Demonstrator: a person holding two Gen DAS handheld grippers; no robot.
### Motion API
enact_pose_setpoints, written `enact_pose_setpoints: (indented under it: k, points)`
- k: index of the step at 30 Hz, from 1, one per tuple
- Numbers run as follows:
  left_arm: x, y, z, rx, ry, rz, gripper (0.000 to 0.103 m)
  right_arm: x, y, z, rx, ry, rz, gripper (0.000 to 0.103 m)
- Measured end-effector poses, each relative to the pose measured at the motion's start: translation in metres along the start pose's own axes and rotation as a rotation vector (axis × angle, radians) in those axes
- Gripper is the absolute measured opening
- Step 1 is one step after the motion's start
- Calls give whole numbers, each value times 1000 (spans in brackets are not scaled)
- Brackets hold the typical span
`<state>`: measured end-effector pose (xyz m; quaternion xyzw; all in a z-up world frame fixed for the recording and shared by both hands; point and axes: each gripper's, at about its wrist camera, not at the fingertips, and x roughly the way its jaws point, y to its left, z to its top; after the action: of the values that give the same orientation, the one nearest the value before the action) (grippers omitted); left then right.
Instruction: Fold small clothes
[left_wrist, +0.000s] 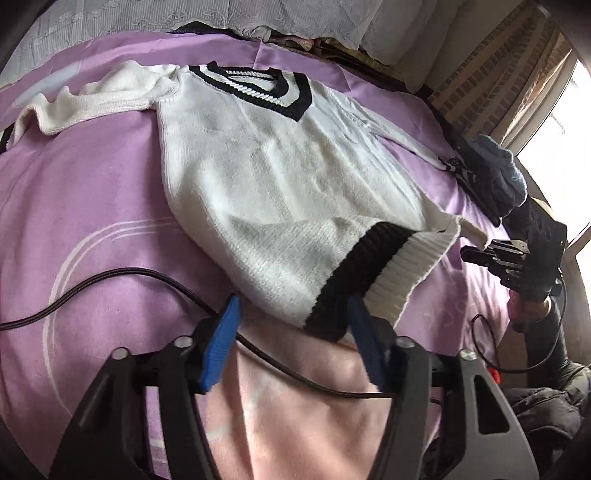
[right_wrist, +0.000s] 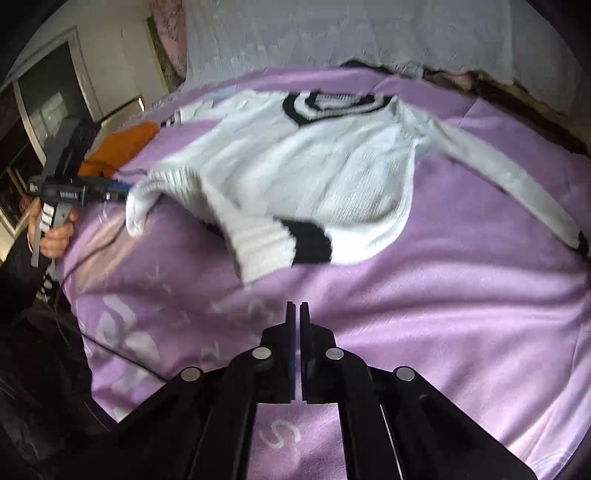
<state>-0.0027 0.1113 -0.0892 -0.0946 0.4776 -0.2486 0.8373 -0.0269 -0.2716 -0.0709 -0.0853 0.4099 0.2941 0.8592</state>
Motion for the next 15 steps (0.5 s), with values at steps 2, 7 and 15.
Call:
enact_pose_setpoints:
  k: [2,7,15]
  points:
    - [1,-3,7,-36,0,-27,89,-16,4,10,-23,-83,-44,78]
    - [24,-18,22,-43,42,-45,91,-8,31,25,-169,-125,-117,78]
    - [15,-12,14,-54,68,7,11,5,48,14,-295,-44,-154,17]
